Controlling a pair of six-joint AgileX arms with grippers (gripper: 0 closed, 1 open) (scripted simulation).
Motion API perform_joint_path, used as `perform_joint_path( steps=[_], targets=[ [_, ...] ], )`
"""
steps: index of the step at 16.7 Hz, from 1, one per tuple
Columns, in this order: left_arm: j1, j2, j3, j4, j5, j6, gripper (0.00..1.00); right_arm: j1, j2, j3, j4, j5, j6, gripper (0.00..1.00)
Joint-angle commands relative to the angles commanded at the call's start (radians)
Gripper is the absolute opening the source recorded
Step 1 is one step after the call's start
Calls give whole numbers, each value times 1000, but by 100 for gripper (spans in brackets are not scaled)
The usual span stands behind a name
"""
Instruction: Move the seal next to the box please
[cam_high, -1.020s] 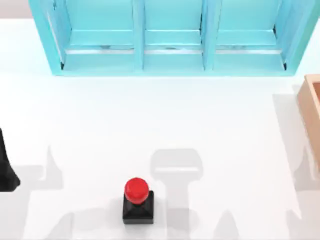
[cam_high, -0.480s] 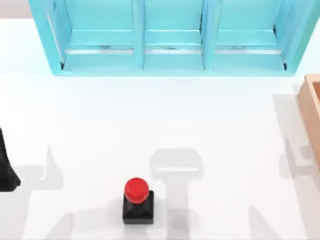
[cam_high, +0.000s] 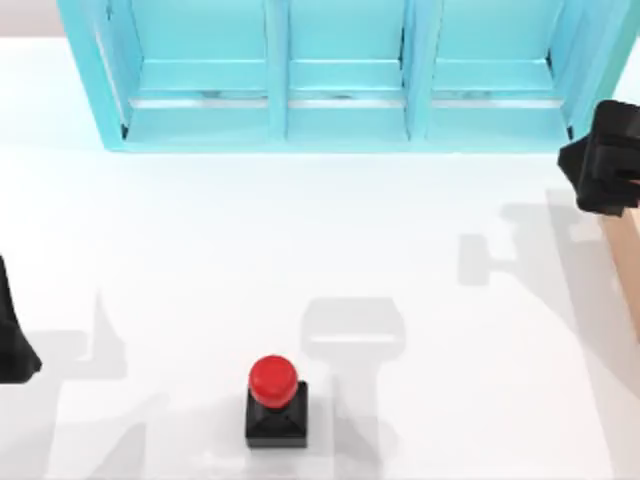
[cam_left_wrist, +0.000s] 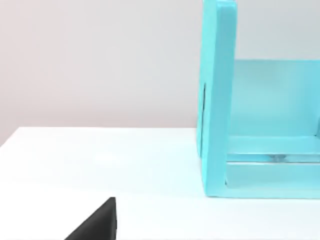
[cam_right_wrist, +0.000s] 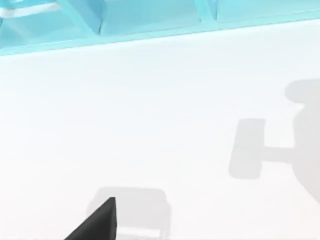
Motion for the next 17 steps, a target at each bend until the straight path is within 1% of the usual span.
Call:
perform_joint_path(
  steps=[6, 10, 14, 17],
  targets=[
    [0, 0, 0, 0, 0, 0, 100, 267, 576, 543, -391, -2, 268, 100],
    [0, 0, 0, 0, 0, 0, 100, 420, 900, 853, -611, -8, 415, 100],
    [0, 0, 0, 0, 0, 0, 100, 527, 1126, 1077, -764, -14, 515, 100],
    [0, 0, 0, 0, 0, 0, 100, 566, 1205, 1160, -818, -17, 550, 100]
  ],
)
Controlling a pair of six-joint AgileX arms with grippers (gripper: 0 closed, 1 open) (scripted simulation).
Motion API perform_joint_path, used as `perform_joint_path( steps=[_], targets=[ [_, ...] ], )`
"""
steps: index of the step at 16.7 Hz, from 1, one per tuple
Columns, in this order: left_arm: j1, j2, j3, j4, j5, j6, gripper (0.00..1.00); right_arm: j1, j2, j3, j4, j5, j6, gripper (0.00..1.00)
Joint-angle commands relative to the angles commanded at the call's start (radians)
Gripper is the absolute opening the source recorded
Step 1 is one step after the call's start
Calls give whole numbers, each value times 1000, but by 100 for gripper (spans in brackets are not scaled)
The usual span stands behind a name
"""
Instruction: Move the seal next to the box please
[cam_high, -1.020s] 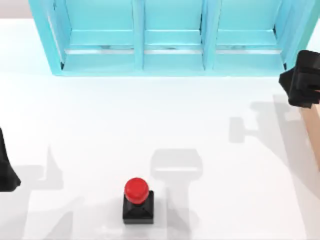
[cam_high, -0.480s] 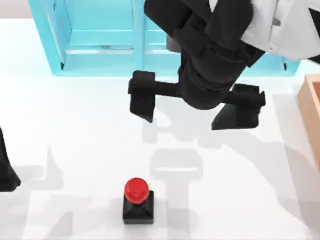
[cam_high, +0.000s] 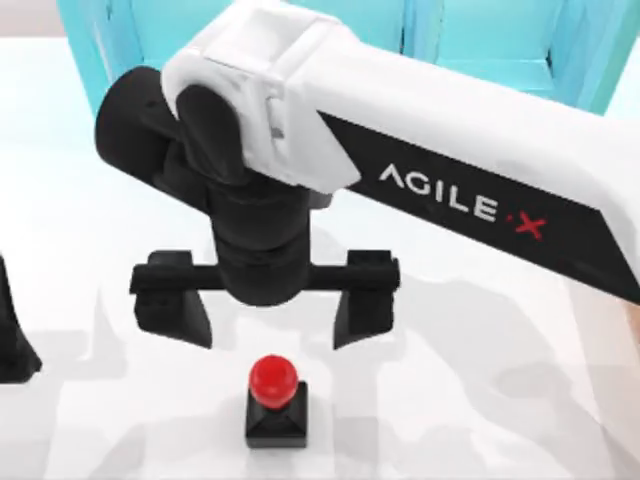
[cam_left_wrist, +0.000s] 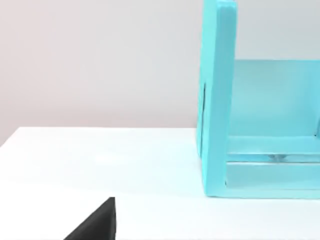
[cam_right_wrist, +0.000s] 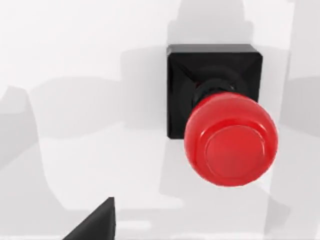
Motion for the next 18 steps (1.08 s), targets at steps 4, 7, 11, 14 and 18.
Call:
perform_joint_path(
  steps=[4, 7, 11, 14, 18],
  targets=[
    [0, 0, 0, 0, 0, 0, 100, 4, 8, 9, -6, 0, 4, 100],
    [0, 0, 0, 0, 0, 0, 100, 0, 6, 3, -1, 0, 2, 100],
    [0, 0, 0, 0, 0, 0, 100, 1, 8, -111, 114, 0, 0, 100],
    [0, 0, 0, 0, 0, 0, 100, 3, 14, -260, 275, 0, 3, 100],
    [0, 0, 0, 0, 0, 0, 100, 7, 23, -362, 381, 0, 6, 100]
  ],
)
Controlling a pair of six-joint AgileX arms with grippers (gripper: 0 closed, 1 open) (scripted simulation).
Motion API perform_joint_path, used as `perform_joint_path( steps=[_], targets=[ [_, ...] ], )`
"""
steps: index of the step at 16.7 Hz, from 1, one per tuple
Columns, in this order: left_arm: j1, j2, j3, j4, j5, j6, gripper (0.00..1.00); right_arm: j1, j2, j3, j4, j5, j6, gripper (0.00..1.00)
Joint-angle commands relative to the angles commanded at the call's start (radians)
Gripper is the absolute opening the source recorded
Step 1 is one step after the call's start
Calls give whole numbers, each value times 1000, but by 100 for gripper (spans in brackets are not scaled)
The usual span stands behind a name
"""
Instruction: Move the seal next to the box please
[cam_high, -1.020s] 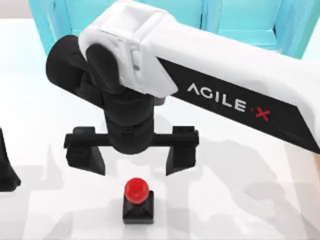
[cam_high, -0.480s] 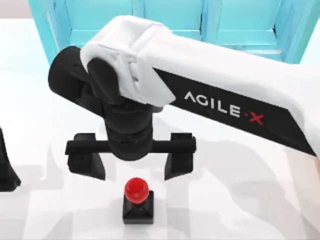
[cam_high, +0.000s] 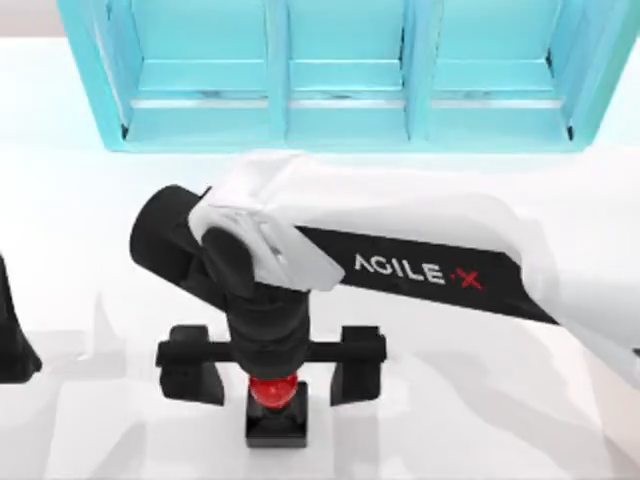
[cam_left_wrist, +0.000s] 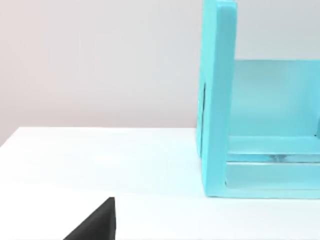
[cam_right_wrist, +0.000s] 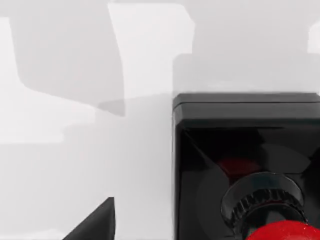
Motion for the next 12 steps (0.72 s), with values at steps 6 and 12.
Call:
perform_joint_path(
  steps=[6, 12],
  targets=[
    [0, 0, 0, 0, 0, 0, 100, 0, 0, -1, 1, 0, 0, 85],
    [0, 0, 0, 0, 0, 0, 100, 0, 0, -1, 1, 0, 0, 40]
  ],
)
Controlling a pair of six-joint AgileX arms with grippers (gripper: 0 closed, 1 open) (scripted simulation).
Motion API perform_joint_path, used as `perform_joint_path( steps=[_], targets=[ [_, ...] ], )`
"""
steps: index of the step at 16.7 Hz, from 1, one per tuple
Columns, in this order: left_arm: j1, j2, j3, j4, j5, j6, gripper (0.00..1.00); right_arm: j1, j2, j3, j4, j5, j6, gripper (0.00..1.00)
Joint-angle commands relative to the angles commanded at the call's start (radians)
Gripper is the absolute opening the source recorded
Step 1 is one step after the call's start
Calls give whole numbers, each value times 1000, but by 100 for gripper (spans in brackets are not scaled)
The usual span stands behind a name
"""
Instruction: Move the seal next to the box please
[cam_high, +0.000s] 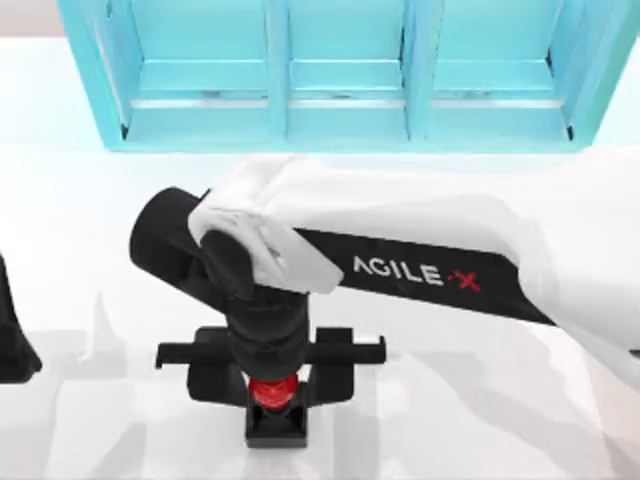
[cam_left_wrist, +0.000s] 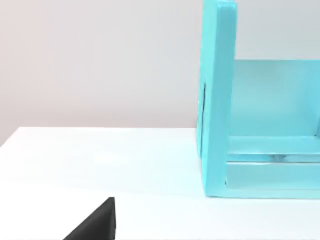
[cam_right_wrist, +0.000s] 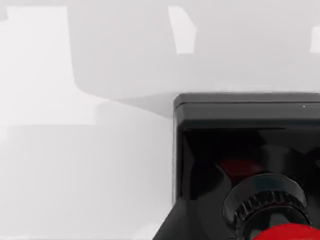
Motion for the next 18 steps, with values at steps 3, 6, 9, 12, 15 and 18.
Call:
perform_joint_path(
  steps=[3, 6, 9, 12, 15, 18],
  targets=[
    [0, 0, 0, 0, 0, 0, 100, 0, 0, 0, 0, 0, 0, 17],
    [0, 0, 0, 0, 0, 0, 100, 0, 0, 0, 0, 0, 0, 0],
    [0, 0, 0, 0, 0, 0, 100, 0, 0, 0, 0, 0, 0, 0],
    [0, 0, 0, 0, 0, 0, 100, 0, 0, 0, 0, 0, 0, 0],
    [0, 0, 0, 0, 0, 0, 100, -2, -1, 2, -3, 0, 0, 0],
    [0, 0, 0, 0, 0, 0, 100, -3, -13, 52, -55, 0, 2, 0]
  ],
)
